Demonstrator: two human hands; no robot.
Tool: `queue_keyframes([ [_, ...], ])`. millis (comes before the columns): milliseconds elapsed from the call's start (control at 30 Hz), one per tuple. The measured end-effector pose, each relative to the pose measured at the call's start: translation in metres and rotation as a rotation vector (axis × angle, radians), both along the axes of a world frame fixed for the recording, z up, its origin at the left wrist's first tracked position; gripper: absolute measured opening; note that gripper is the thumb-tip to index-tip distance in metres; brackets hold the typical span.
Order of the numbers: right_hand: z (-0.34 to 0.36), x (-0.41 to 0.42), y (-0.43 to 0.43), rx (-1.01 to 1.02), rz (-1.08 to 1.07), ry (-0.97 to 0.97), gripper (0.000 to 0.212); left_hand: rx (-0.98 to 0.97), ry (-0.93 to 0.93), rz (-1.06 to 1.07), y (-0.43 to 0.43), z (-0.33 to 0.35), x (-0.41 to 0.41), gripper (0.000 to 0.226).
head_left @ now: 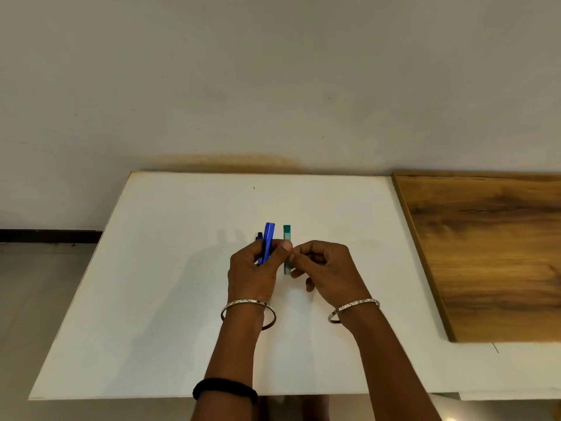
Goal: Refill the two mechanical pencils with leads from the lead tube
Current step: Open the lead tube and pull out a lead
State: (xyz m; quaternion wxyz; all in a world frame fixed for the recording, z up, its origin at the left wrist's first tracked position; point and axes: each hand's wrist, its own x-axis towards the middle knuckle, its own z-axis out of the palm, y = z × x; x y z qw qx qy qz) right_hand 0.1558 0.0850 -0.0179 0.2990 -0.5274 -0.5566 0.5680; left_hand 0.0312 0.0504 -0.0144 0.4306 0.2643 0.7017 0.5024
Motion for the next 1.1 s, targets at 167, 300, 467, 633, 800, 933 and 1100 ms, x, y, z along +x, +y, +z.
queue_keyframes([
  [167, 0.002, 0.013, 0.007, 0.021, -0.174, 0.113, 0.005, 0.035, 0.116, -0.08, -0.002, 0.0, 0.002, 0.011],
  [300, 0.003, 0.013, 0.011, 0.068, -0.214, 0.166, 0.012, 0.041, 0.214, -0.177, -0.002, -0.002, 0.006, 0.013],
  [467, 0.0, 0.014, 0.012, 0.088, -0.203, 0.126, 0.012, 0.065, 0.268, -0.207, -0.002, -0.004, 0.005, 0.012],
  [633, 0.0, 0.012, 0.012, 0.077, -0.233, 0.116, 0.01, 0.037, 0.36, -0.179, -0.003, -0.007, 0.004, 0.017],
  [800, -0.004, 0.017, 0.013, 0.143, -0.328, 0.023, 0.008, 0.047, 0.311, -0.157, -0.003, -0.008, 0.001, 0.016],
  [933, -0.014, 0.021, 0.011, 0.207, -0.233, -0.276, 0.008, 0.043, 0.26, -0.131, -0.003, -0.008, -0.002, 0.016],
  [1100, -0.017, 0.01, 0.008, 0.218, -0.088, -0.465, 0.007, 0.045, 0.231, -0.124, -0.002, -0.008, -0.003, 0.019],
])
